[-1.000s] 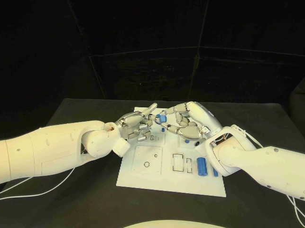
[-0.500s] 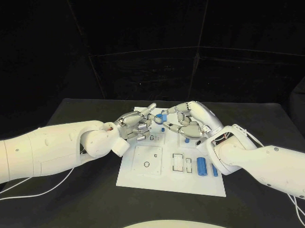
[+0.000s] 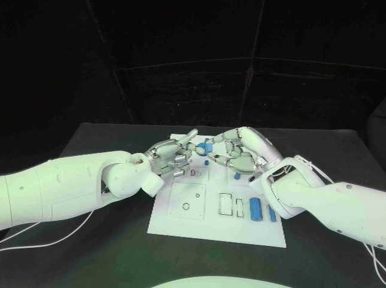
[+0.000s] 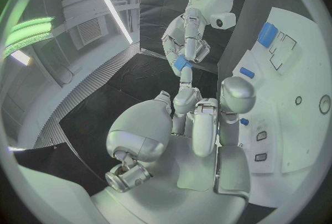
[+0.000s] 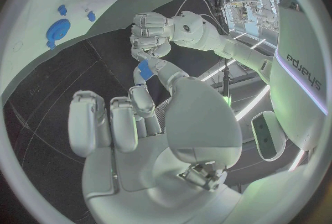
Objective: Assemble the parts on the task board
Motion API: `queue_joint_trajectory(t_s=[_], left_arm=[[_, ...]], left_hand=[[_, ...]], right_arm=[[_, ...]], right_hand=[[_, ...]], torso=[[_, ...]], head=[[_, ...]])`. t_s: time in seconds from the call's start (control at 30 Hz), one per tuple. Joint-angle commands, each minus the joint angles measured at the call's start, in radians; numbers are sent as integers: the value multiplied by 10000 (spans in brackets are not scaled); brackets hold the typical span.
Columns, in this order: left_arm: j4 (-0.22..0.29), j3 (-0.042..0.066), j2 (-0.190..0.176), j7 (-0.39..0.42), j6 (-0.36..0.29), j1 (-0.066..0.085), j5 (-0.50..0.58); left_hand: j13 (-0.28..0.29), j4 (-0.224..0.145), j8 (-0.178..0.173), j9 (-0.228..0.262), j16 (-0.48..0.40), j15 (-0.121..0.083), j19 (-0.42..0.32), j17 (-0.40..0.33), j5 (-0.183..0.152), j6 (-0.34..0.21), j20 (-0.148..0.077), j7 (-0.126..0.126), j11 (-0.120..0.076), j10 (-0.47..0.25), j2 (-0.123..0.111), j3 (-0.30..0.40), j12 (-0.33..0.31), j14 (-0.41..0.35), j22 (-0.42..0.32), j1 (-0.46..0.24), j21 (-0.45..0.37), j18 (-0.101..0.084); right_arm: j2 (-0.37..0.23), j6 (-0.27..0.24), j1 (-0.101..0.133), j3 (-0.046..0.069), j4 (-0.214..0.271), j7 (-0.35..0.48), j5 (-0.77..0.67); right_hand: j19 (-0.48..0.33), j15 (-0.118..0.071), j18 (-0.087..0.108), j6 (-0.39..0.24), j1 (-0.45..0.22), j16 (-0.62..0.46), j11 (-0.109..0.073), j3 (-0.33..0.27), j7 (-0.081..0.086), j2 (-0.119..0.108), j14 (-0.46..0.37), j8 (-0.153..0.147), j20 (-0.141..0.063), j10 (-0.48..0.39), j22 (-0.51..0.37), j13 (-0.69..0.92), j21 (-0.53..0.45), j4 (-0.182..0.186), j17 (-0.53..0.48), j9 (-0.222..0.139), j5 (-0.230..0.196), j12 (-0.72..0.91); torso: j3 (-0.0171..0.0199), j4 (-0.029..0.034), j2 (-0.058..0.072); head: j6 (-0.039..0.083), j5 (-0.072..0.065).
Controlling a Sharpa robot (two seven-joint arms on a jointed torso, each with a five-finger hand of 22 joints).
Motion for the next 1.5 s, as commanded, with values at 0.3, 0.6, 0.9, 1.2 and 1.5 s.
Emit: queue_joint_trajectory(t_s=[0.3,0.6,0.9,1.2,1.5], left_arm=[[-3,7,-15,82,-17,16,34],[-241,7,-63,113,-264,19,8],[-336,7,-15,11,-605,26,-202],[-162,7,141,-171,-386,27,-462],[-29,7,193,-202,-232,26,-503]], left_hand=[[-46,-65,43,19,1,-78,9,2235,49,-54,-81,1,-25,-61,-9,15,-56,964,-12,92,-4,-146],[-224,-136,17,32,-20,-71,-23,2181,41,-128,-78,22,-9,-166,-32,34,-156,951,-96,134,-53,-132],[-1225,-353,-345,-73,-86,127,-215,2021,30,-860,71,312,241,-912,-140,-63,-748,909,-510,132,-314,-77],[-1656,-386,-666,-285,-98,291,-253,1989,7,-1329,230,531,433,-1227,-153,-205,-954,898,-553,48,-342,-65],[-1603,-360,-708,-318,-91,313,-249,2007,2,-1362,255,552,455,-1197,-126,-230,-926,902,-534,8,-329,-66]], right_arm=[[25,150,16,5,-33,-33,-76],[-42,45,15,5,72,110,-70],[5,74,15,5,26,111,-40],[212,121,14,6,-80,109,-35],[308,141,14,6,-144,116,-35]], right_hand=[[75,-72,-118,80,-7,36,-12,-56,16,98,719,35,0,60,1136,10,58,15,1274,17,-32,35],[84,-75,-121,97,4,43,-19,-66,8,110,721,43,-2,72,1146,26,65,16,1284,22,-35,47],[84,-75,-121,97,4,43,-19,-66,8,110,721,43,-2,72,1146,26,65,16,1284,22,-35,47],[84,-75,-121,97,4,43,-19,-66,8,110,721,43,-2,72,1146,26,65,16,1284,22,-35,47],[84,-75,-121,97,4,43,-19,-66,8,110,721,43,-2,72,1146,26,65,16,1284,22,-35,47]], torso=[[5,-8,9],[18,-18,0],[11,3,14],[-3,-5,9],[2,-3,7]], head=[[-38,9],[-11,-9],[1,-21],[-23,-24],[-45,-5]])
